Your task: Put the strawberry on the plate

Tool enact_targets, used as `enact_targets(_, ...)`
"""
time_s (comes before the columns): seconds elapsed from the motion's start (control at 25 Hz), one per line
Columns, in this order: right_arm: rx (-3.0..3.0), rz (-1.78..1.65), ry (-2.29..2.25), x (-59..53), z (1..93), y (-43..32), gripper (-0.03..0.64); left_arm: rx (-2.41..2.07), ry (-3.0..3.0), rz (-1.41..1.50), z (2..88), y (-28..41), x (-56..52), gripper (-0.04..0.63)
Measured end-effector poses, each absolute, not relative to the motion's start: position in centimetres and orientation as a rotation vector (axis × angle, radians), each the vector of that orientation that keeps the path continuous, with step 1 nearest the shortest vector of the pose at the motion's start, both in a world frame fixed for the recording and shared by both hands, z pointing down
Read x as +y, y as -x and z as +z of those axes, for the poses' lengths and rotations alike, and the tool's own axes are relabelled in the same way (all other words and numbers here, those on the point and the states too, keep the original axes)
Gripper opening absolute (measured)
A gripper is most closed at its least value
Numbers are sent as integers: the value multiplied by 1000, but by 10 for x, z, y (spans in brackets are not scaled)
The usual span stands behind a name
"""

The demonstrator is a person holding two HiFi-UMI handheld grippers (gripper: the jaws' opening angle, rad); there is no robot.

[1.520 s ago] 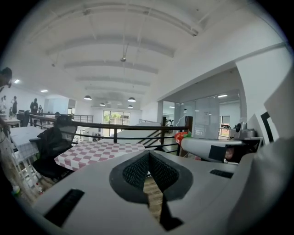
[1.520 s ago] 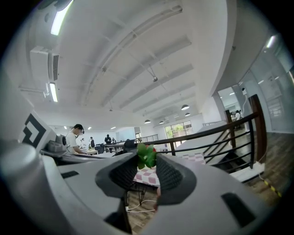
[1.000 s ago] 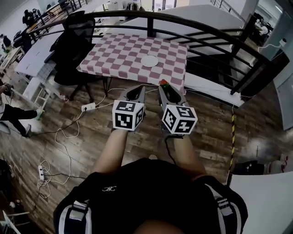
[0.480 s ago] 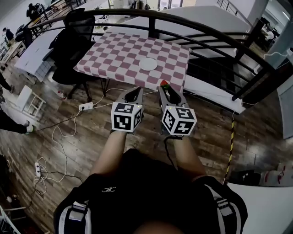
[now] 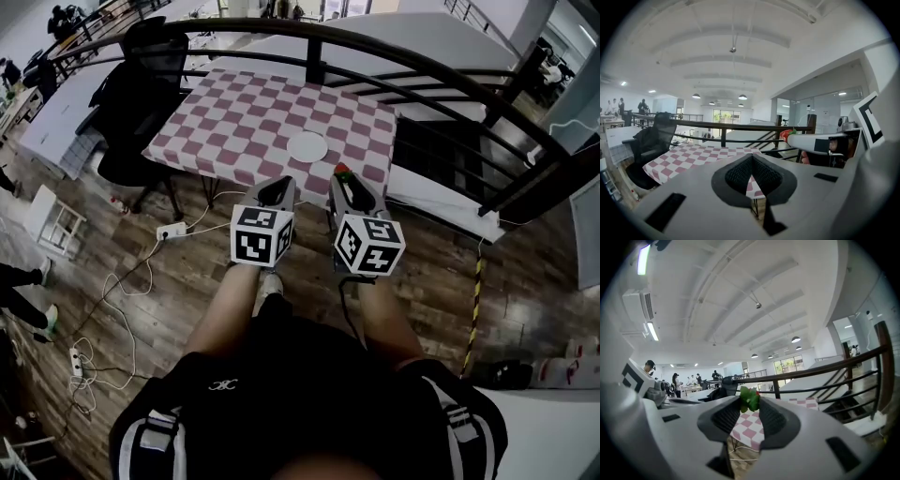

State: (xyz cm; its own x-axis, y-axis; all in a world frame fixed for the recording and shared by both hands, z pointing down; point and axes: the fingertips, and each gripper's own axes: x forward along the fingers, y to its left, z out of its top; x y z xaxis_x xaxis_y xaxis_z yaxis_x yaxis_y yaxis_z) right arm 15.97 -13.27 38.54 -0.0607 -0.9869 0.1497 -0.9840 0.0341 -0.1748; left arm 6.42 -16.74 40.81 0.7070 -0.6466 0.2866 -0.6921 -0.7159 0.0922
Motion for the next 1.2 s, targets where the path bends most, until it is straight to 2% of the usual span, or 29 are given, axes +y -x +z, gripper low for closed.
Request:
enact_targets(0.64,2188,-433,2294,-280,397,-175,135,-928,-2690,287,414,-79,-331,-8)
enact_targets(1.2,2130,-501,2364,-369,430,-191,135,-826,-2690,392,451,-99,-427,-8)
